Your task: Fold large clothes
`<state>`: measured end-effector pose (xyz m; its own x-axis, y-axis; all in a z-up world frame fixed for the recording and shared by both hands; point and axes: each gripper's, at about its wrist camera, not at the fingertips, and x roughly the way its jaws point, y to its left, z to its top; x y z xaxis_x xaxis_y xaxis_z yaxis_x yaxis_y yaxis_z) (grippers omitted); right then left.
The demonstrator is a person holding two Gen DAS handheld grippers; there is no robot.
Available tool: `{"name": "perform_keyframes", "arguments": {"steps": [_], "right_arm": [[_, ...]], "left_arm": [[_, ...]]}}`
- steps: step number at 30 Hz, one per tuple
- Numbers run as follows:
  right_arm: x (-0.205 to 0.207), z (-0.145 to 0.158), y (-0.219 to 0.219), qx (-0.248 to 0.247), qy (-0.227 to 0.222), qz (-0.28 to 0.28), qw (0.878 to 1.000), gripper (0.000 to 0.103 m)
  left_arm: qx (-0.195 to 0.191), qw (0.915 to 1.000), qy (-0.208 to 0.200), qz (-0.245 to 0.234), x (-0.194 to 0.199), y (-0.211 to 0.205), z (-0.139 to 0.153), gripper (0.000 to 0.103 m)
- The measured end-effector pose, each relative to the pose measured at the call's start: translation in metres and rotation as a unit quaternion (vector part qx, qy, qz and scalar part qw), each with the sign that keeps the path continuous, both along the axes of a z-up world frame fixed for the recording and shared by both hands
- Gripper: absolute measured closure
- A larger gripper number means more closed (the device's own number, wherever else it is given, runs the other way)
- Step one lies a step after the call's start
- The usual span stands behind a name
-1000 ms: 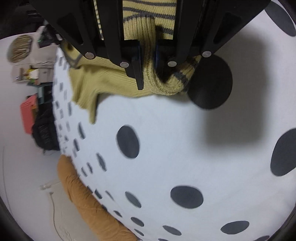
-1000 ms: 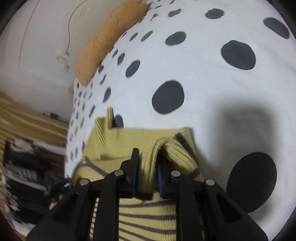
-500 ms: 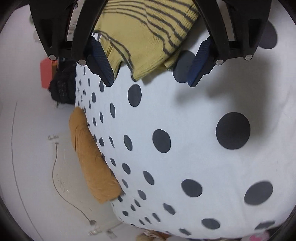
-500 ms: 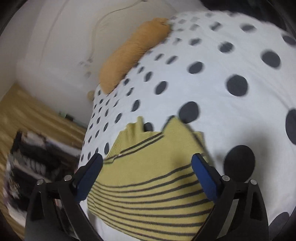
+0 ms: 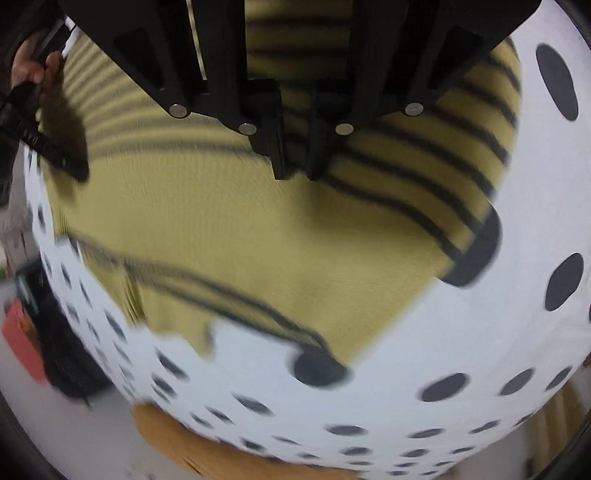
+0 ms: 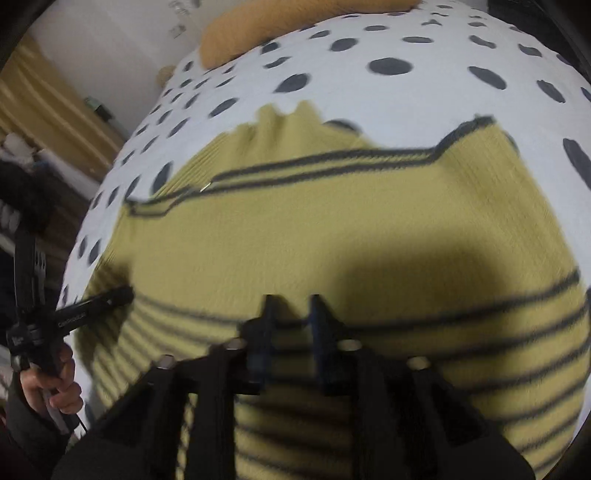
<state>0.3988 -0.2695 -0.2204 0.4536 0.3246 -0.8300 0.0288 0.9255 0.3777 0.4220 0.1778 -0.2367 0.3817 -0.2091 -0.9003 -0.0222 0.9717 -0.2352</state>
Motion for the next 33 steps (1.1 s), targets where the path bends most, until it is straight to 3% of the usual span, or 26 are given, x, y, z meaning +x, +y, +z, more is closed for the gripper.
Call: {"name": "perform_keyframes", "arguments": {"steps": [1,3,5,6,7,8,9,10,11,15,18,22,24,28,29,30,31,33], "right_arm": [[0.009,0.004,-0.015,-0.008,-0.004,-0.030,1.000,0.103],[0.011,0.017,-0.042,-0.032,-0.015,-0.081,0.996,0.103],[-0.003,0.035,-0.073,-0.022,-0.028,-0.127,0.991,0.097],[-0.018,0.044,-0.087,0.000,-0.037,-0.133,0.990,0.097],[-0.034,0.051,-0.098,0.017,-0.044,-0.135,0.990,0.089],[-0.058,0.057,-0.109,0.033,-0.051,-0.142,0.988,0.068],[-0.078,0.061,-0.115,0.046,-0.053,-0.148,0.987,0.051],[-0.103,0.061,-0.123,0.064,-0.048,-0.155,0.985,0.024],[-0.131,0.059,-0.129,0.088,-0.046,-0.165,0.981,0.022],[-0.213,0.034,-0.127,0.155,-0.003,-0.182,0.971,0.022],[-0.227,0.006,-0.103,0.193,0.011,-0.185,0.964,0.022],[-0.203,-0.022,-0.083,0.254,0.000,-0.188,0.949,0.022],[-0.181,-0.023,-0.077,0.261,-0.019,-0.190,0.946,0.022],[-0.131,-0.028,-0.069,0.233,-0.013,-0.185,0.955,0.022],[-0.124,-0.028,-0.069,0.225,-0.019,-0.190,0.956,0.027],[-0.119,-0.026,-0.068,0.216,-0.028,-0.189,0.958,0.037],[-0.116,-0.023,-0.067,0.187,-0.026,-0.193,0.963,0.059],[-0.115,-0.019,-0.064,0.167,-0.017,-0.190,0.967,0.067]], "left_arm": [[0.019,0.9986,-0.003,0.048,0.007,0.018,0.006,0.102],[0.020,0.9933,-0.017,0.113,0.007,0.050,0.022,0.102],[-0.026,0.9903,-0.023,0.135,-0.012,0.085,0.035,0.102],[-0.038,0.9899,-0.025,0.134,-0.026,0.096,0.041,0.095],[-0.051,0.9896,-0.032,0.131,-0.050,0.106,0.047,0.079],[-0.061,0.9894,-0.036,0.126,-0.076,0.111,0.052,0.067],[-0.074,0.9887,-0.040,0.124,-0.103,0.116,0.054,0.042],[-0.089,0.9872,-0.043,0.125,-0.132,0.120,0.055,0.029],[-0.104,0.9857,-0.043,0.126,-0.153,0.121,0.054,0.028],[-0.184,0.9757,-0.014,0.118,-0.222,0.106,0.027,0.028],[-0.243,0.9620,0.016,0.124,-0.232,0.089,-0.005,0.028],[-0.257,0.9557,0.007,0.144,-0.205,0.074,-0.022,0.028],[-0.285,0.9460,-0.013,0.153,-0.189,0.073,-0.019,0.026],[-0.266,0.9501,0.000,0.163,-0.147,0.063,-0.029,0.023],[-0.258,0.9514,0.003,0.168,-0.141,0.062,-0.033,0.023],[-0.248,0.9534,0.001,0.172,-0.137,0.060,-0.033,0.029],[-0.222,0.9589,-0.003,0.177,-0.137,0.058,-0.030,0.060],[-0.203,0.9651,-0.006,0.165,-0.140,0.055,-0.020,0.073]]}}
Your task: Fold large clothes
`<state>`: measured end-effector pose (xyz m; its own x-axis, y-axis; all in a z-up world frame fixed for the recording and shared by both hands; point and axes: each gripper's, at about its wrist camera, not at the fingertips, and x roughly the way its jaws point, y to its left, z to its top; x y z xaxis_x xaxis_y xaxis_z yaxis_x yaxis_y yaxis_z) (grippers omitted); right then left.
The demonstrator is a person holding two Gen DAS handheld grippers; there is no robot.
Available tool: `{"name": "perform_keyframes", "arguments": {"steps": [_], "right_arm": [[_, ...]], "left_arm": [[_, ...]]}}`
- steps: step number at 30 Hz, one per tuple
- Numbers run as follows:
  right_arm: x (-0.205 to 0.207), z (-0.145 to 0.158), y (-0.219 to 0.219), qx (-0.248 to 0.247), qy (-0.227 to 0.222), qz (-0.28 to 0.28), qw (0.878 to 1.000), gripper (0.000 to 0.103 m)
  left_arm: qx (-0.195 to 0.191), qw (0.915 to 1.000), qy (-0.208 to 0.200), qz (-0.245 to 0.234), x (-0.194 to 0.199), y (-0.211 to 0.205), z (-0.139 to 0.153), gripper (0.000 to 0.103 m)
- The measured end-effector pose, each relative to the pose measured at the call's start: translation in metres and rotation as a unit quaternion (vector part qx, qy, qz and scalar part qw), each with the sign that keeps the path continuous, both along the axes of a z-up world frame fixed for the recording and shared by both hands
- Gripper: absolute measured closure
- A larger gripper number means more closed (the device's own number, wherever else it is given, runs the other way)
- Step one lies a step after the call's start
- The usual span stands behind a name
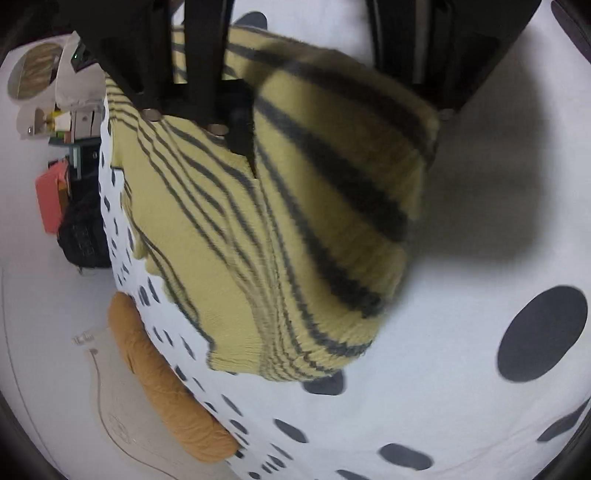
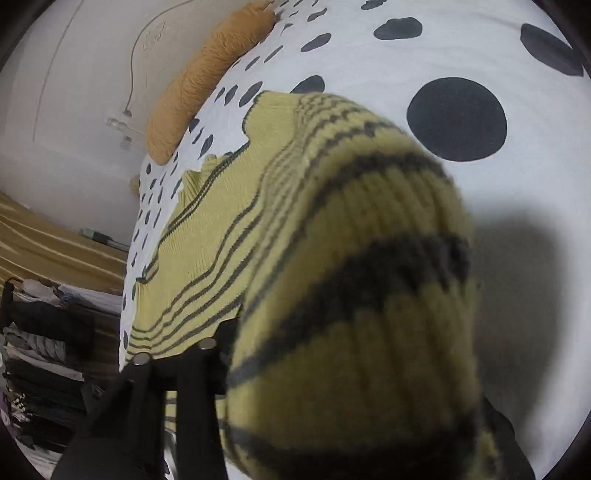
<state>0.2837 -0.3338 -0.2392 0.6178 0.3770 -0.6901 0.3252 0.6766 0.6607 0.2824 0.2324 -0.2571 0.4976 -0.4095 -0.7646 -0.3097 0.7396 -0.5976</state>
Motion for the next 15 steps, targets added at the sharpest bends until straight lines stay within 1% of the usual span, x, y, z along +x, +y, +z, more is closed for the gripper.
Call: {"name": "perform_keyframes", "arguments": {"steps": [1,2,4,5,6,9,11,13,14,15], "right_arm": [[-0.002,0.007,0.001,-0.012,0.000,-0.002,1.000,0.071],[-0.004,0.013,0.003,-0.027,0.000,0.001,1.000,0.073],[-0.006,0.036,0.013,-0.087,-0.010,0.013,0.996,0.074],[-0.008,0.049,0.018,-0.108,-0.018,0.021,0.994,0.074],[-0.011,0.058,0.019,-0.117,-0.025,0.022,0.993,0.074],[-0.030,0.085,0.019,-0.120,-0.039,0.024,0.992,0.074],[-0.057,0.097,0.017,-0.099,-0.038,0.028,0.994,0.075],[-0.092,0.094,0.015,-0.067,-0.026,0.032,0.997,0.074],[-0.116,0.087,0.014,-0.050,-0.017,0.032,0.998,0.074],[-0.138,0.076,0.015,-0.047,-0.002,0.037,0.998,0.074]], "left_arm": [[0.009,0.9999,-0.005,-0.001,-0.003,-0.001,0.007,0.076],[0.022,0.9996,-0.014,-0.008,-0.007,-0.002,0.017,0.077],[0.047,0.9981,-0.036,-0.018,-0.014,-0.007,0.040,0.078],[0.054,0.9973,-0.044,-0.022,-0.019,-0.008,0.052,0.078],[0.054,0.9970,-0.049,-0.023,-0.025,-0.007,0.063,0.078],[0.036,0.9975,-0.056,-0.022,-0.057,0.005,0.087,0.078],[0.024,0.9982,-0.048,-0.027,-0.093,0.014,0.094,0.078],[0.005,0.9994,-0.022,-0.025,-0.135,0.026,0.086,0.078],[-0.006,0.9997,-0.003,-0.024,-0.159,0.034,0.074,0.077],[-0.015,0.9995,0.022,-0.019,-0.180,0.041,0.057,0.077]]}}
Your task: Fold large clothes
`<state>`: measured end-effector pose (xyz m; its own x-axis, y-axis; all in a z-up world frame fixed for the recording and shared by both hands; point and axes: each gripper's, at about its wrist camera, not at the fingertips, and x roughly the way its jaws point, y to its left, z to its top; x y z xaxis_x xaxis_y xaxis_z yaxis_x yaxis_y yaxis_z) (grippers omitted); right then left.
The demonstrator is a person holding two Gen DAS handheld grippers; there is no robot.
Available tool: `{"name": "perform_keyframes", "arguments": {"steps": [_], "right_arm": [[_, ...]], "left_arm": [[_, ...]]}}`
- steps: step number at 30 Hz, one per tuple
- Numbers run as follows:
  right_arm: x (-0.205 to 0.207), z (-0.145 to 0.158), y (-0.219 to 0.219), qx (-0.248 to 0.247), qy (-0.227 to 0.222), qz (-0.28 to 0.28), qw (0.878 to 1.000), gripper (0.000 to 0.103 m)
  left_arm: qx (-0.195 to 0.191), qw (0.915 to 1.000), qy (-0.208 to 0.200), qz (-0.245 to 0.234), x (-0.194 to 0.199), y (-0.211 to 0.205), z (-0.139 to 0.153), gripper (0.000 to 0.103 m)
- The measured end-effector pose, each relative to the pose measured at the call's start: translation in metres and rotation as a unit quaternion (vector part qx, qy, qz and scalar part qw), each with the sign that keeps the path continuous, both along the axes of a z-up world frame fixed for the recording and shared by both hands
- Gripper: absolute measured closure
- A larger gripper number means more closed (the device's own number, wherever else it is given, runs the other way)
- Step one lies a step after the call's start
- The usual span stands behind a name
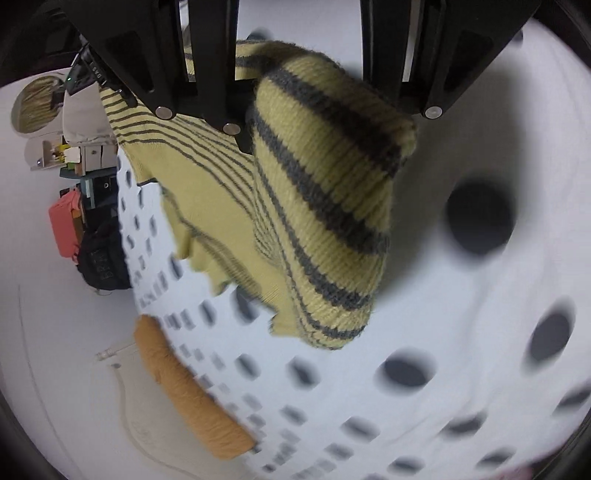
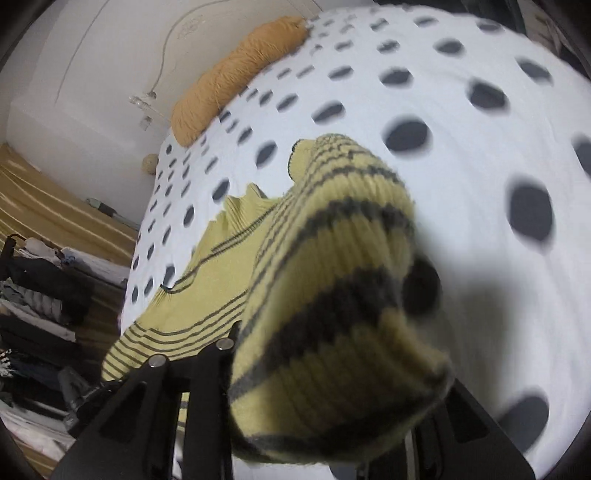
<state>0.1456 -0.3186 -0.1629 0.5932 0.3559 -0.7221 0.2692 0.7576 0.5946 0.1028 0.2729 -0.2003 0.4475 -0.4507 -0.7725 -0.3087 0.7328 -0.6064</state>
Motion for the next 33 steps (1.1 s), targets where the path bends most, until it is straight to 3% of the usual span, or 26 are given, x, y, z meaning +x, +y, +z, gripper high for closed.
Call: {"name": "perform_keyframes", "arguments": {"steps": [2,4,5,7,9,11,13,15,17,19,22,24,25,26,27,30,32,33], "right_arm": [[-0.028,-0.033,0.005,0.004,0.044,0.002,0.999,0.070],[-0.050,-0.073,0.003,0.007,0.094,0.010,0.995,0.057],[-0.056,-0.081,-0.004,0.030,0.076,0.005,0.997,0.057],[-0.062,-0.086,-0.024,0.085,0.062,-0.005,0.994,0.057],[-0.066,-0.074,-0.038,0.078,0.066,-0.023,0.994,0.050],[-0.079,-0.052,-0.052,0.023,0.071,-0.048,0.996,0.045],[-0.096,-0.027,-0.071,-0.059,0.092,-0.112,0.988,0.044],[-0.111,0.004,-0.081,-0.090,0.051,-0.151,0.983,0.045],[-0.101,0.029,-0.068,-0.076,0.000,-0.105,0.992,0.045],[-0.078,0.039,-0.038,-0.026,-0.055,-0.031,0.998,0.045],[-0.042,0.022,0.002,-0.012,-0.046,0.015,0.999,0.045],[-0.017,-0.010,0.013,-0.013,-0.012,0.019,1.000,0.047],[-0.005,-0.033,0.009,-0.024,0.027,0.006,0.999,0.059],[-0.006,-0.046,0.001,-0.026,0.040,-0.005,0.999,0.090],[-0.007,-0.060,-0.013,-0.035,0.055,-0.018,0.998,0.103],[-0.010,-0.067,-0.049,-0.036,0.060,-0.042,0.997,0.103],[-0.017,-0.044,-0.063,-0.103,0.058,-0.083,0.990,0.103],[-0.022,-0.032,-0.067,-0.102,0.043,-0.092,0.990,0.100]], "left_arm": [[-0.030,0.9974,0.064,0.014,-0.032,0.012,-0.046,0.074],[-0.125,0.9887,0.061,0.057,-0.052,0.033,-0.080,0.069],[-0.146,0.9854,0.060,0.063,-0.056,0.041,-0.083,0.069],[-0.138,0.9867,0.064,0.056,-0.053,0.042,-0.077,0.069],[-0.112,0.9909,0.059,0.045,-0.051,0.041,-0.066,0.069],[-0.112,0.9907,0.059,0.050,-0.053,0.042,-0.066,0.068],[-0.117,0.9896,0.059,0.060,-0.056,0.042,-0.066,0.068],[-0.099,0.9920,0.056,0.055,-0.061,0.038,-0.062,0.067],[-0.081,0.9939,0.054,0.052,-0.057,0.029,-0.060,0.067],[-0.081,0.9936,0.055,0.056,-0.056,0.027,-0.060,0.066],[-0.098,0.9919,0.053,0.062,-0.054,0.024,-0.067,0.066],[-0.107,0.9909,0.051,0.064,-0.055,0.023,-0.071,0.066],[-0.110,0.9905,0.052,0.064,-0.056,0.024,-0.071,0.066],[-0.112,0.9903,0.053,0.064,-0.055,0.025,-0.072,0.066],[-0.112,0.9903,0.054,0.063,-0.053,0.025,-0.073,0.066],[-0.106,0.9910,0.054,0.060,-0.052,0.024,-0.073,0.066],[-0.097,0.9919,0.056,0.060,-0.048,0.024,-0.073,0.066],[-0.089,0.9928,0.055,0.058,-0.045,0.022,-0.072,0.066]]}}
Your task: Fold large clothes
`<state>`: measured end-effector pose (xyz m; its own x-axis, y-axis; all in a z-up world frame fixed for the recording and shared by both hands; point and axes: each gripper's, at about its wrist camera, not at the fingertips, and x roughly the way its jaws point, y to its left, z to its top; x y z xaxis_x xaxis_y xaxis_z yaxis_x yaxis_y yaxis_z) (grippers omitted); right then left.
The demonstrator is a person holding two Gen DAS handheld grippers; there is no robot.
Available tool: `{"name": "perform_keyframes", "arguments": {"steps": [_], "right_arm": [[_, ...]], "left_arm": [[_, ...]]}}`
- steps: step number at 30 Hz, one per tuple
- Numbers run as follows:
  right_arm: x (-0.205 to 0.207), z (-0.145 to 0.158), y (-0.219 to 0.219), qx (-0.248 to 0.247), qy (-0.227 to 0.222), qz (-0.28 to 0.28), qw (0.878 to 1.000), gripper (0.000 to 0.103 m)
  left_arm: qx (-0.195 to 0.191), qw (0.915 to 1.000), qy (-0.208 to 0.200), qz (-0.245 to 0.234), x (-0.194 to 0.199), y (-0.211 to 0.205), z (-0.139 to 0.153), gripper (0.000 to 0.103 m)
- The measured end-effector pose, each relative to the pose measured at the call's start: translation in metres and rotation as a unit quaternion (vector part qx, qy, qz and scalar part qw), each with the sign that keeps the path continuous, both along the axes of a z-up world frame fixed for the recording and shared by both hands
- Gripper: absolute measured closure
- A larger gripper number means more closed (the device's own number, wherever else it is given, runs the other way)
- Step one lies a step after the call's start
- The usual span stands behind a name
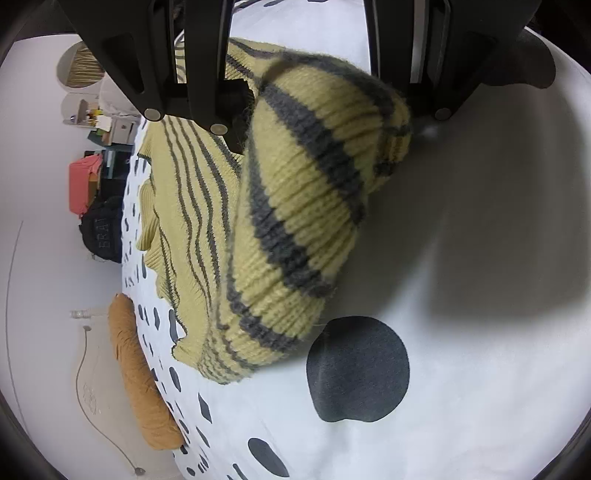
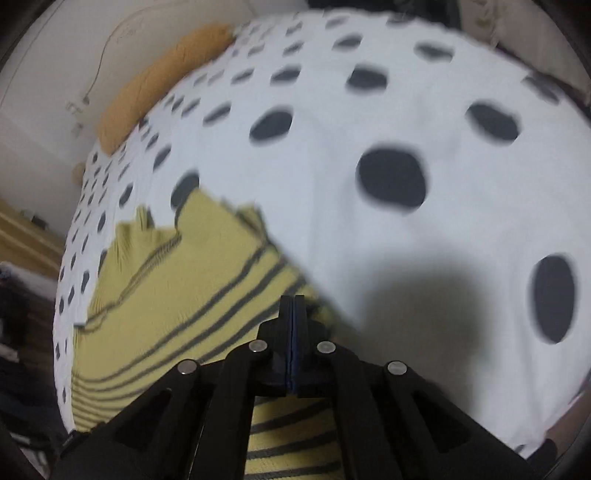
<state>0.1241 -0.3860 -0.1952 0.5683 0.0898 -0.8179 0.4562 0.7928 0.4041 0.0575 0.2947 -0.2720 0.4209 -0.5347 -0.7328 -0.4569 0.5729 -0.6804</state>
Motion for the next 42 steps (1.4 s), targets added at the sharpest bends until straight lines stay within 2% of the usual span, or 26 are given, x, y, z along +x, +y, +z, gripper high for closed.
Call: {"name": "perform_keyframes", "arguments": {"steps": [2,3,5,8,10,13,14,16,18,20,23,26,28,29,30,33,35,36,37,39,41,42], "right_arm": [[-0.002,0.024,0.009,0.036,-0.040,0.027,0.998,0.099],[0.004,0.032,0.027,0.048,-0.052,0.063,0.996,0.099],[0.020,0.038,0.064,0.049,-0.051,0.118,0.990,0.099],[0.061,0.026,0.131,0.063,-0.032,0.189,0.979,0.099],[0.095,0.002,0.171,0.068,-0.003,0.229,0.971,0.099],[0.128,-0.038,0.188,0.023,0.059,0.233,0.970,0.103],[0.135,-0.042,0.186,0.014,0.062,0.228,0.971,0.103],[0.151,-0.038,0.173,-0.020,0.068,0.195,0.978,0.103],[0.157,-0.021,0.162,-0.019,0.056,0.173,0.983,0.103],[0.147,-0.002,0.168,0.006,0.029,0.188,0.982,0.099],[0.100,0.017,0.211,0.045,0.009,0.257,0.965,0.099],[0.061,0.007,0.249,0.043,0.022,0.305,0.951,0.099],[0.049,-0.022,0.264,0.005,0.065,0.315,0.947,0.101],[0.044,-0.047,0.263,0.005,0.083,0.310,0.947,0.103],[0.043,-0.052,0.259,0.014,0.073,0.300,0.951,0.103],[0.035,-0.027,0.247,0.050,0.061,0.275,0.958,0.100],[0.021,-0.008,0.250,0.033,0.033,0.288,0.957,0.100],[0.018,-0.011,0.254,0.004,0.045,0.295,0.954,0.100],[0.012,-0.030,0.258,-0.023,0.078,0.300,0.951,0.101],[0.011,-0.048,0.252,-0.005,0.078,0.287,0.955,0.103],[0.015,-0.041,0.250,0.000,0.093,0.283,0.955,0.103],[0.018,-0.028,0.249,0.013,0.089,0.276,0.957,0.103]], "left_arm": [[0.025,0.9996,-0.003,-0.008,0.002,-0.006,0.005,0.066],[0.037,0.9993,-0.004,-0.010,0.003,-0.009,0.007,0.065],[0.057,0.9982,-0.006,-0.017,0.004,-0.013,0.010,0.065],[0.050,0.9986,-0.006,-0.017,0.001,-0.009,0.009,0.065],[0.040,0.9991,-0.006,-0.016,0.001,-0.007,0.007,0.065],[0.038,0.9991,-0.008,-0.020,0.000,-0.006,0.006,0.064],[0.038,0.9991,-0.008,-0.020,0.001,-0.006,0.007,0.064],[0.039,0.9990,-0.007,-0.021,0.001,-0.006,0.007,0.064],[0.037,0.9991,-0.007,-0.019,0.000,-0.006,0.006,0.064],[0.038,0.9991,-0.008,-0.017,0.000,-0.006,0.006,0.064],[0.040,0.9990,-0.008,-0.015,-0.001,-0.007,0.007,0.064],[0.034,0.9993,-0.008,-0.015,-0.003,-0.006,0.007,0.064],[0.030,0.9994,-0.006,-0.015,-0.003,-0.005,0.006,0.064],[0.028,0.9995,-0.004,-0.015,-0.003,-0.004,0.005,0.064],[0.025,0.9996,-0.004,-0.015,-0.003,-0.004,0.005,0.064],[0.015,0.9998,-0.006,-0.012,-0.005,0.000,0.008,0.064],[-0.002,1.0000,-0.002,-0.001,-0.007,0.003,0.006,0.064],[-0.008,1.0000,-0.001,0.004,-0.007,0.004,0.005,0.064],[-0.011,0.9999,0.000,0.007,-0.008,0.004,0.005,0.066],[-0.011,0.9999,-0.001,0.010,-0.009,0.003,0.007,0.067],[-0.005,0.9999,-0.006,0.009,-0.010,0.002,0.013,0.071],[0.000,0.9999,-0.010,0.006,-0.010,0.002,0.017,0.072]]}}
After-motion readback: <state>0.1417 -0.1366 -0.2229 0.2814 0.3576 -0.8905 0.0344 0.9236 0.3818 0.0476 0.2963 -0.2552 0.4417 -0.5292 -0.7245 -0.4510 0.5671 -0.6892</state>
